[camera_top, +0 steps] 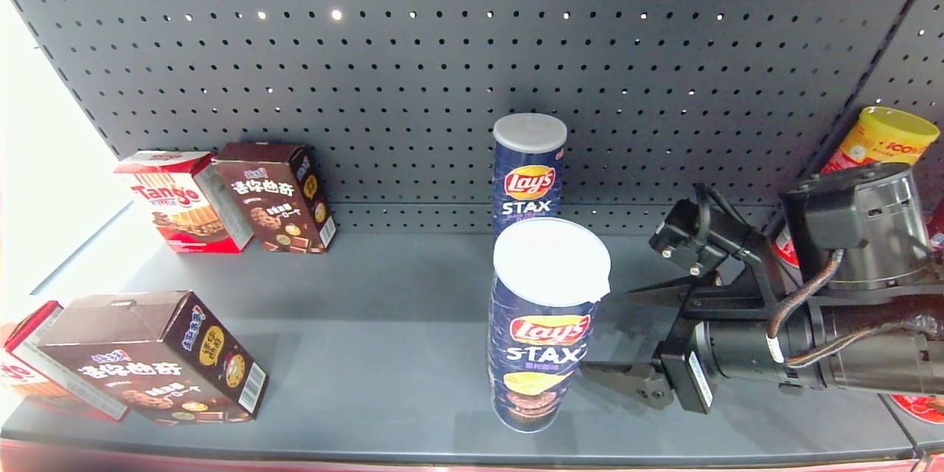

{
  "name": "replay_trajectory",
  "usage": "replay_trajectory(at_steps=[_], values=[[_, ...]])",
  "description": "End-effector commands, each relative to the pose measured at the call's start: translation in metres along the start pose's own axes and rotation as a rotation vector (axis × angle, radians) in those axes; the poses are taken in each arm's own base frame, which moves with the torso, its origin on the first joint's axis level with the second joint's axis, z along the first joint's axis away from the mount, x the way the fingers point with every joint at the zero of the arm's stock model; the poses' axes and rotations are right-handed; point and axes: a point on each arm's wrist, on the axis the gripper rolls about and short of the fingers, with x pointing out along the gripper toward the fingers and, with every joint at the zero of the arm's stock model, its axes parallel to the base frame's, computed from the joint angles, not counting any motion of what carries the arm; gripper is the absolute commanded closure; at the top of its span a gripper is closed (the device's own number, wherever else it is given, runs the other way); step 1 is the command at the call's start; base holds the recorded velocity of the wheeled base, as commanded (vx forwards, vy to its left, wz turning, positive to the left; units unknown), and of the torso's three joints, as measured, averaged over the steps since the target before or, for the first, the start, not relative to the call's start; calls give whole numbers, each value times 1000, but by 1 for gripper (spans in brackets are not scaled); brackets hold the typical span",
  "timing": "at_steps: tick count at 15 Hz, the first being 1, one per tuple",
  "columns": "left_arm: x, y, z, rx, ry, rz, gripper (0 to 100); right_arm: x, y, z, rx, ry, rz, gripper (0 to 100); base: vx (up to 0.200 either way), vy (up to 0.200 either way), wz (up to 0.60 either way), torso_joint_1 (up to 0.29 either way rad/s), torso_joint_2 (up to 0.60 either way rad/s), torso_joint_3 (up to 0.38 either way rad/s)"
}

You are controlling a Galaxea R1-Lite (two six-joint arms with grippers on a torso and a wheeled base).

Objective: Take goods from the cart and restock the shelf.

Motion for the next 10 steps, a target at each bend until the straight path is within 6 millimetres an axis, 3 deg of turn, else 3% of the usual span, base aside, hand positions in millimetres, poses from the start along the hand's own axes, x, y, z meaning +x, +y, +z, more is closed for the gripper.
replay_trajectory(at_steps=[1,4,6,8,10], values=[[0,0,0,-1,1,0,0,-2,0,0,-1,-3,-2,0,0,0,0,0,0,0],[0,0,0,0,1,0,0,-23,-2,3,3,-58,-37,0,0,0,0,0,0,0],[0,0,0,0,1,0,0,-53,-3,2,10,-124,-91,0,0,0,0,0,0,0],[0,0,0,2,1,-3,0,-80,2,-11,10,-161,-106,0,0,0,0,0,0,0],[0,0,0,2,1,-3,0,-114,20,-53,-14,-189,-87,0,0,0,0,0,0,0]])
